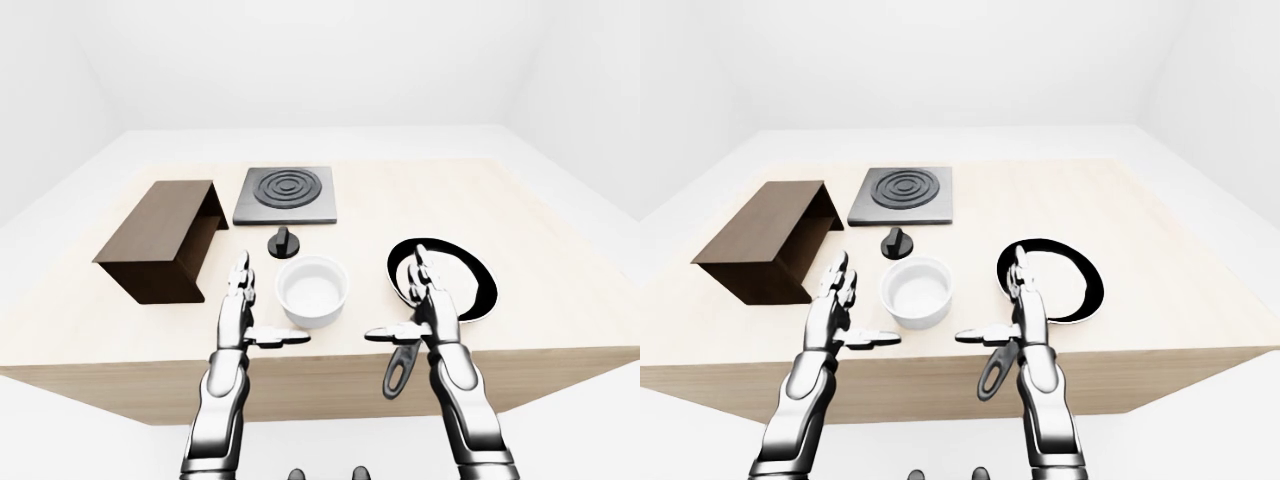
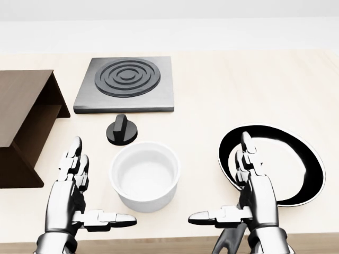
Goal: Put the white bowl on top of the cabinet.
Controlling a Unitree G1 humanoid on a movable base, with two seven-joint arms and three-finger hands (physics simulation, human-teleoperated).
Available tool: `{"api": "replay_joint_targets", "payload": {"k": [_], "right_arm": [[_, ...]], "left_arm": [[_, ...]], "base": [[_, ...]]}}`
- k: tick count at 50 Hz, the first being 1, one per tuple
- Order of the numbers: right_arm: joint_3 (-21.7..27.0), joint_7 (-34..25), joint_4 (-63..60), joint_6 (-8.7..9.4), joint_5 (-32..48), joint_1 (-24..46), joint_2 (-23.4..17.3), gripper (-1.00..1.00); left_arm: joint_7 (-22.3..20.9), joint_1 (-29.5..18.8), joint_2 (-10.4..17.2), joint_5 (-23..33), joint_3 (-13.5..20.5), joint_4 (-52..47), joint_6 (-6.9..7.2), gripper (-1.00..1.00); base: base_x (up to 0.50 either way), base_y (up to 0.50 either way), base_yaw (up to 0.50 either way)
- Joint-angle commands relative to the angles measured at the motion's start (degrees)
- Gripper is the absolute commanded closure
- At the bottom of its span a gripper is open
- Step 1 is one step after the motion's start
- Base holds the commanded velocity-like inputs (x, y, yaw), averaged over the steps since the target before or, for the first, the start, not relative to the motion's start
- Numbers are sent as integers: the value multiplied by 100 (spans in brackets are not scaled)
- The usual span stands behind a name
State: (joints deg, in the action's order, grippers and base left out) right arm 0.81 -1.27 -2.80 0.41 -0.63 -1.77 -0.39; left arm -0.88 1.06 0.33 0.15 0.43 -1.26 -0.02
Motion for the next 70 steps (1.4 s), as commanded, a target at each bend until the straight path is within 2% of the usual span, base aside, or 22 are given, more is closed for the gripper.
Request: {"api": "replay_joint_targets", "payload": {"k": [1, 3, 7, 15, 18, 24, 25, 29, 41, 70], "right_arm": [[208, -211, -807, 130, -150, -451, -41, -100], [250, -177, -819, 41, -99, -463, -47, -100], [290, -213, -932, 55, -144, -507, -43, -100], [311, -255, -959, -35, -161, -552, -33, -100], [308, -246, -920, -121, -136, -555, -27, -100], [302, -196, -929, -198, -68, -578, -24, -100], [275, -175, -911, -277, -1, -606, -19, -100], [237, -160, -966, -308, 31, -679, 1, -100], [151, -171, -999, -436, 104, -795, 8, -100], [103, -192, -1007, -487, 140, -854, 11, -100]], "left_arm": [[-118, 213, 50, 82, 94, -254, -40, -100], [-89, 209, 46, 123, 97, -230, -78, -100], [-78, 228, 34, 181, 59, -192, -138, -100], [-85, 277, 29, 208, 38, -254, -146, -100], [-67, 277, 19, 273, -6, -173, -230, -100], [-66, 272, 20, 286, -9, -171, -231, -100], [-63, 305, 18, 313, -29, -211, -229, -100], [-40, 334, 13, 383, -61, -234, -252, -100], [-64, 515, -17, 460, -209, -490, -182, -100], [-78, 520, -13, 454, -214, -548, -117, -100]], "base": [[0, 0, 0], [0, 0, 0], [0, 0, 0], [0, 0, 0], [0, 0, 0], [0, 0, 0], [0, 0, 0], [0, 0, 0], [0, 0, 0], [0, 0, 0]]}}
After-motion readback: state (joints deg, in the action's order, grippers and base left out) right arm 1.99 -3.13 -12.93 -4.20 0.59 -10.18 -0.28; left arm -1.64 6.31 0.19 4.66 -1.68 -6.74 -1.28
